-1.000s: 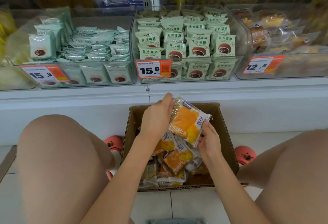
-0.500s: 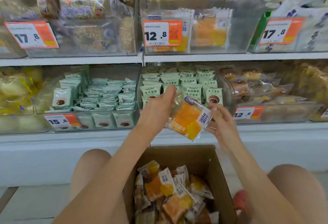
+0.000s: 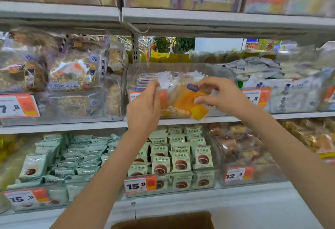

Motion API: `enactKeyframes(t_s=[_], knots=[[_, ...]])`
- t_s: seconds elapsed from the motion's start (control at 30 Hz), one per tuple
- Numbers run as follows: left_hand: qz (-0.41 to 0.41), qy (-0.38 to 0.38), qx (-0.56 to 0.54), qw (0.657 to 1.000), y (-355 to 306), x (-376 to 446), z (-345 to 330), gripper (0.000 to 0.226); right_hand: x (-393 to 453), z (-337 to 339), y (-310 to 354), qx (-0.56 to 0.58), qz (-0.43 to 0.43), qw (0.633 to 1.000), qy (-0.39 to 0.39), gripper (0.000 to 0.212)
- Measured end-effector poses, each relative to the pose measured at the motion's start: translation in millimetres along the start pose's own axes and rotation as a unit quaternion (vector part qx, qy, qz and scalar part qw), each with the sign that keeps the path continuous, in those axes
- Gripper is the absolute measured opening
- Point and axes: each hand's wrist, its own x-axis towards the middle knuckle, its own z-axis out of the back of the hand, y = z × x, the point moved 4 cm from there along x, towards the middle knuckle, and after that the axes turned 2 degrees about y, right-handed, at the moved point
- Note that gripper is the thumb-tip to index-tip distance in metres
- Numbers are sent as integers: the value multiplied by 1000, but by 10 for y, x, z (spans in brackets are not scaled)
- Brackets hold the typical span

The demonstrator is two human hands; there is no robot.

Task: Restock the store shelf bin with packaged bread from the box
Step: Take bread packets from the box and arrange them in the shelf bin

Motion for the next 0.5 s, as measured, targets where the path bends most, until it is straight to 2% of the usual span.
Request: enactKeyframes(t_s=[0.07, 0.17, 0.23, 0.33, 0.4, 0.5], knots=[[-29, -48, 56, 997, 81, 146, -80, 26, 190, 231, 59, -36, 22, 997, -68, 30], [-106, -4, 147, 983, 297, 251, -422, 40, 538, 512, 128, -126, 35, 984, -125, 42], [-134, -13, 204, 970, 427, 229, -570, 43, 764, 557, 109, -195, 21, 977, -81, 46], [-167, -93, 215, 958, 481, 192, -630, 41, 1004, 389, -55, -290, -8, 956, 47, 51], [-178, -123, 210, 953, 498, 196, -642, 41, 1084, 218, -214, -304, -30, 946, 109, 50], [-180, -138, 210, 951, 522, 192, -680, 39, 1106, 17, -422, -301, -33, 941, 151, 38]])
